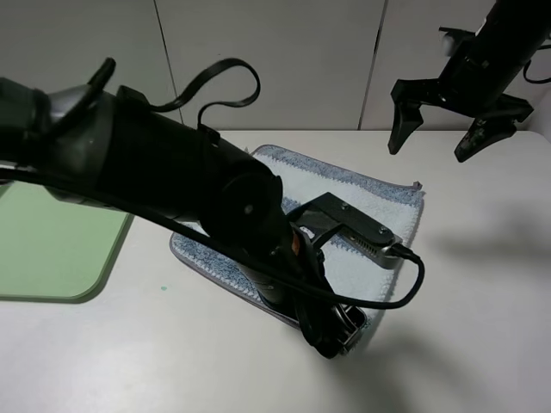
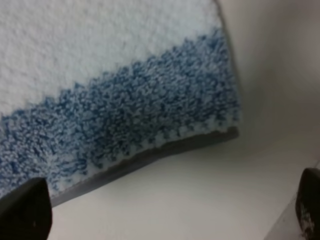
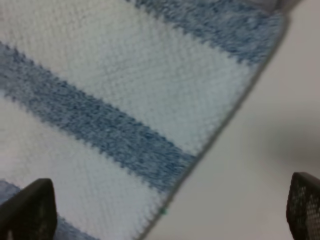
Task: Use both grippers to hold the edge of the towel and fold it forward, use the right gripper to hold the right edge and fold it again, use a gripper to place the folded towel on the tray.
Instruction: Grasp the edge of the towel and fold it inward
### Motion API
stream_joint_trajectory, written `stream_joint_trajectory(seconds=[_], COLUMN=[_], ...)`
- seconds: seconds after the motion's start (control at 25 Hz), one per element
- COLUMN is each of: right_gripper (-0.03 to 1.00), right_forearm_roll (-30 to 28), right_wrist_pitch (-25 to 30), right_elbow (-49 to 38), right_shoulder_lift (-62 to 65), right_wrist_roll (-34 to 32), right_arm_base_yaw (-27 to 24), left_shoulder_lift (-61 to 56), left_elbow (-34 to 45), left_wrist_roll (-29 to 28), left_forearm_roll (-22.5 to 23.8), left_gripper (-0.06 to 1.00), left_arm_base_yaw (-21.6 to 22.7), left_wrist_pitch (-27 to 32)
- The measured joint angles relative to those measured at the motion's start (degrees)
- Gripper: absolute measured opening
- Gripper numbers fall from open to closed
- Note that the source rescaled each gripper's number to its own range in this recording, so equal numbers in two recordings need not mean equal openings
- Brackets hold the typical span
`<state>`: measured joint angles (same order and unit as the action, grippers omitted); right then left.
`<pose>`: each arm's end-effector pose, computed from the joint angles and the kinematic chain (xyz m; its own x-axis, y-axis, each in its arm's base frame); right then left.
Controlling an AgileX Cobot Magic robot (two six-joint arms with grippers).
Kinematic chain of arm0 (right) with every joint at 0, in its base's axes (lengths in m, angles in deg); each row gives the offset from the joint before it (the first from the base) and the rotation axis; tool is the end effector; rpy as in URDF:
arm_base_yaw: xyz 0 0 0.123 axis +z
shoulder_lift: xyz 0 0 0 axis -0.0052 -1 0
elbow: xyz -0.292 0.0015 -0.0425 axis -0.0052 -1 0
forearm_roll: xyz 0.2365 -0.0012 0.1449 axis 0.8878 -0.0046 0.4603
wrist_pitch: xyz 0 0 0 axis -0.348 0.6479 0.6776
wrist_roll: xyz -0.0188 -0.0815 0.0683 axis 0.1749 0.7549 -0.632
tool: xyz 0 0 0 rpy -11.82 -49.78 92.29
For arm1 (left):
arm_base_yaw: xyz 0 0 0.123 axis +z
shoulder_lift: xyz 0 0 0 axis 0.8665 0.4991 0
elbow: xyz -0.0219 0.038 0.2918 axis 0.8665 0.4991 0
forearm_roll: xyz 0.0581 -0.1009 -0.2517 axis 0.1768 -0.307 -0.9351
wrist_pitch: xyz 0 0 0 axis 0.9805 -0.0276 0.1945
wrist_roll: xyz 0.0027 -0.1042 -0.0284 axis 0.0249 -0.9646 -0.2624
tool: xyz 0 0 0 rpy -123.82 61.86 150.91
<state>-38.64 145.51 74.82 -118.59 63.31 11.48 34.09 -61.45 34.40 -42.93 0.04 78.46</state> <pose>0.3818 0.0945 0.2362 -0.9896 0.0217 -0.1423 -0.0081 0.9787 0.2052 0.1916 -0.3454 0.1230 -0.5939 0.6770 -0.4346 0.7859 0.6037 -0.1335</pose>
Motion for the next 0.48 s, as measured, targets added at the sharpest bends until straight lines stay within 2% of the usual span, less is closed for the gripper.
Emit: stream_joint_trajectory(seconds=[0.12,0.48], right_gripper=[1.0,1.0], right_forearm_roll=[2.47,3.76], right_wrist_pitch=[-0.89,-6.17], right_elbow=[0.0,0.05], right_shoulder_lift=[-2.79,-9.99], right_wrist_roll=[-0.27,-2.39], right_arm_base_yaw=[0.04,2.37], left_shoulder_lift=[0.41,3.59], left_elbow=[0.0,0.0], left_wrist_roll=[-1.25,-5.68], left_forearm_roll=[-0.13,-1.11], left_gripper=[0.98,0.98], left_arm_base_yaw=[0.0,0.0], left_wrist_pitch=[-1.36,-3.16])
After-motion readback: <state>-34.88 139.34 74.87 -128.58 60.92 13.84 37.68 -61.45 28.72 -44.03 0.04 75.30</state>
